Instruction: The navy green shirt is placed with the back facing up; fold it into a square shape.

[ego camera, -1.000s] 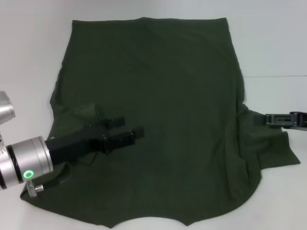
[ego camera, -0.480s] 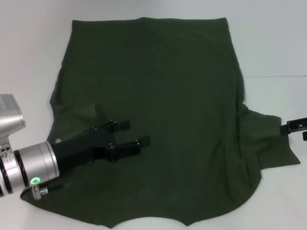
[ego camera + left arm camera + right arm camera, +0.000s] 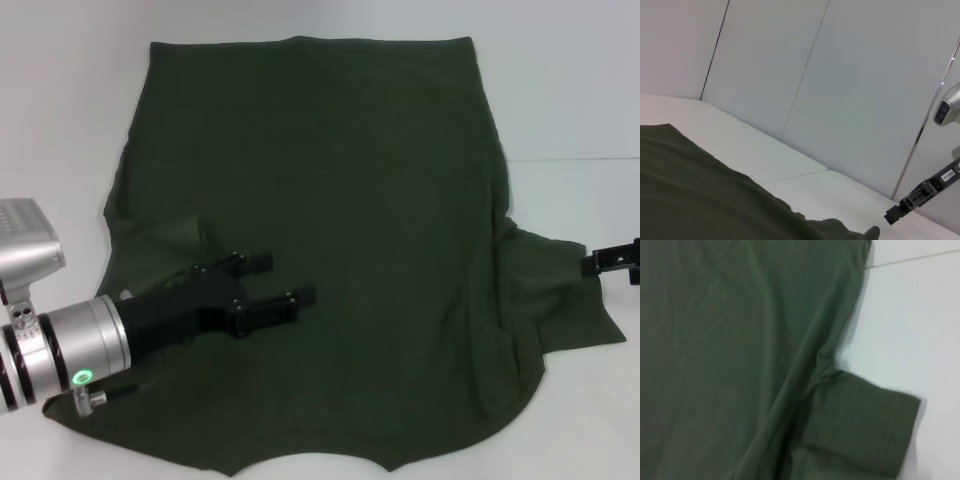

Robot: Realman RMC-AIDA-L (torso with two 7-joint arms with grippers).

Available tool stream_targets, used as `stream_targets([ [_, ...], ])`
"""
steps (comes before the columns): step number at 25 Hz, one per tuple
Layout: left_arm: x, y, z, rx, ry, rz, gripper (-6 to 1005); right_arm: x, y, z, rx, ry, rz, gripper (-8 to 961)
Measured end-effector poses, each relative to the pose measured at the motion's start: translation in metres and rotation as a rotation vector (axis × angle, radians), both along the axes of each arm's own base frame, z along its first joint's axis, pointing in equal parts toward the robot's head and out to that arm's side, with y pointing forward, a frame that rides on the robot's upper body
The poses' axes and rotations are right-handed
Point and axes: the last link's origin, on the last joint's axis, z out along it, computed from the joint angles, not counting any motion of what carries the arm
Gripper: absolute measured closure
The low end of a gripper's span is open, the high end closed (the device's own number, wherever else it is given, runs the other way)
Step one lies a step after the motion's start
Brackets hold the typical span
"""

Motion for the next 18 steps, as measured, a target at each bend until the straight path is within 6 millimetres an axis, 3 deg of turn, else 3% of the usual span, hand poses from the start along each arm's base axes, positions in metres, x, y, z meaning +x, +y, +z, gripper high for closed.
stream_targets([
  [18,-0.001,0.000,-0.004,-0.007,-0.004,0.018,92,0.003,0.007,-0.033,0.018,-0.027,0.033,90],
])
